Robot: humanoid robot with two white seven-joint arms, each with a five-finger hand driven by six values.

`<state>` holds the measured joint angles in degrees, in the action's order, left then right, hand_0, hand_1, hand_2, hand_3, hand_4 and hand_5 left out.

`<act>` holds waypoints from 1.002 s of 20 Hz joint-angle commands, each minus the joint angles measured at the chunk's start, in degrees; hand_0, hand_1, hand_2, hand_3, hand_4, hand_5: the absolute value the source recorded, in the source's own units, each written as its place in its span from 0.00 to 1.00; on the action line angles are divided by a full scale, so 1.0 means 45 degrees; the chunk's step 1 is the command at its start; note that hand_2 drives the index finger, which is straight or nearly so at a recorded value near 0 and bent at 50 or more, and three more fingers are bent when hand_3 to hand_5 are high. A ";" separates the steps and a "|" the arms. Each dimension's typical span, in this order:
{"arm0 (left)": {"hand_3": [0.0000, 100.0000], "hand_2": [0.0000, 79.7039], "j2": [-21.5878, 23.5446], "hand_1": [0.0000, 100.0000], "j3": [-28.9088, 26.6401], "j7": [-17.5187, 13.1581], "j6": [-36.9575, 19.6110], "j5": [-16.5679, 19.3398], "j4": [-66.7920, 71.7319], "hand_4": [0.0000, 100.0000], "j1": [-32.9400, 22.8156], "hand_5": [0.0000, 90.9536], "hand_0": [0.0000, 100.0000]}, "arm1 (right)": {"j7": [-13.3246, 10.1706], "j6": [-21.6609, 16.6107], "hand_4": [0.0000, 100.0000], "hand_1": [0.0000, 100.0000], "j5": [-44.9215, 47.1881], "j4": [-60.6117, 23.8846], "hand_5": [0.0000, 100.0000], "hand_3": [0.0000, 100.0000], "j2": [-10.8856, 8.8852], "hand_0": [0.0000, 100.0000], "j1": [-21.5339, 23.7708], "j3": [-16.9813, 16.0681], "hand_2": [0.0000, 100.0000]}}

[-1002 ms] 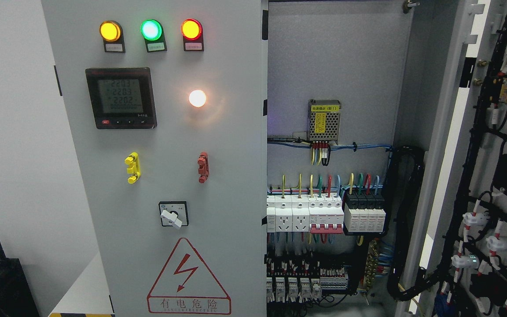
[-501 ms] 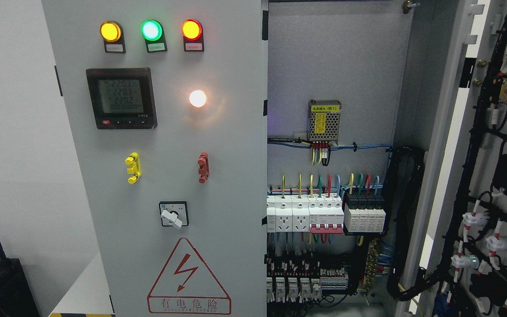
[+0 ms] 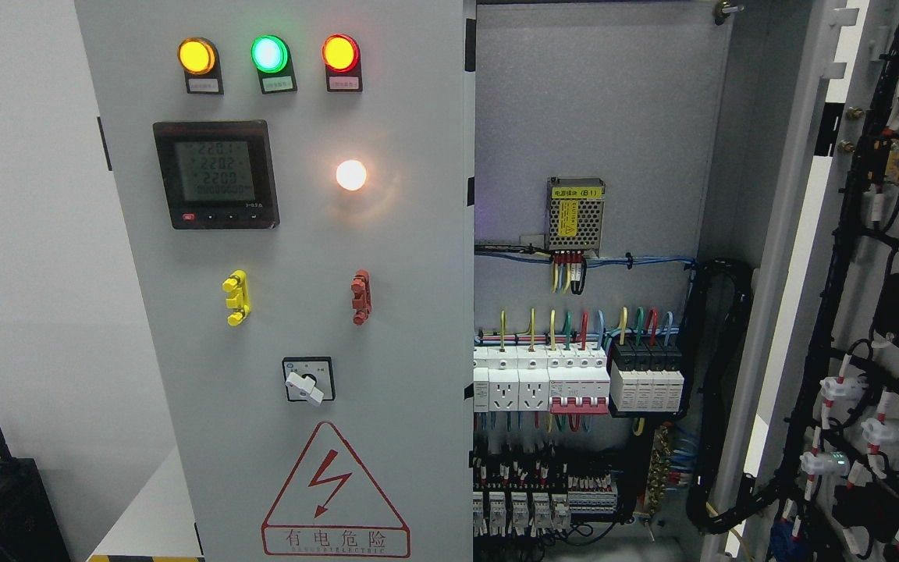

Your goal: Open door with both hands

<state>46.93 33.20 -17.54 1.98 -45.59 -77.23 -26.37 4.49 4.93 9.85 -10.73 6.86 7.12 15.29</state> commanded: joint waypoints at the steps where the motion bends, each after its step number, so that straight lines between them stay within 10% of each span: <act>1: 0.00 0.00 -0.3843 0.00 -0.0638 -0.0281 -0.0284 0.1437 0.6705 0.04 0.0856 0.00 0.00 | 0.0038 -0.0001 0.00 0.00 -0.0002 0.0002 0.00 0.00 0.0000 0.00 0.0000 0.0000 0.00; 20: 0.00 0.00 -0.8378 0.00 -0.0736 -0.0106 -0.2179 0.3568 1.4758 0.04 0.4238 0.00 0.00 | 0.0057 -0.0001 0.00 0.00 0.0017 0.0001 0.00 0.00 0.0000 0.00 0.0000 0.0000 0.00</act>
<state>20.70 30.53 -18.25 -7.63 -31.21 -29.92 -10.62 4.67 4.93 9.86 -10.74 6.85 7.12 15.29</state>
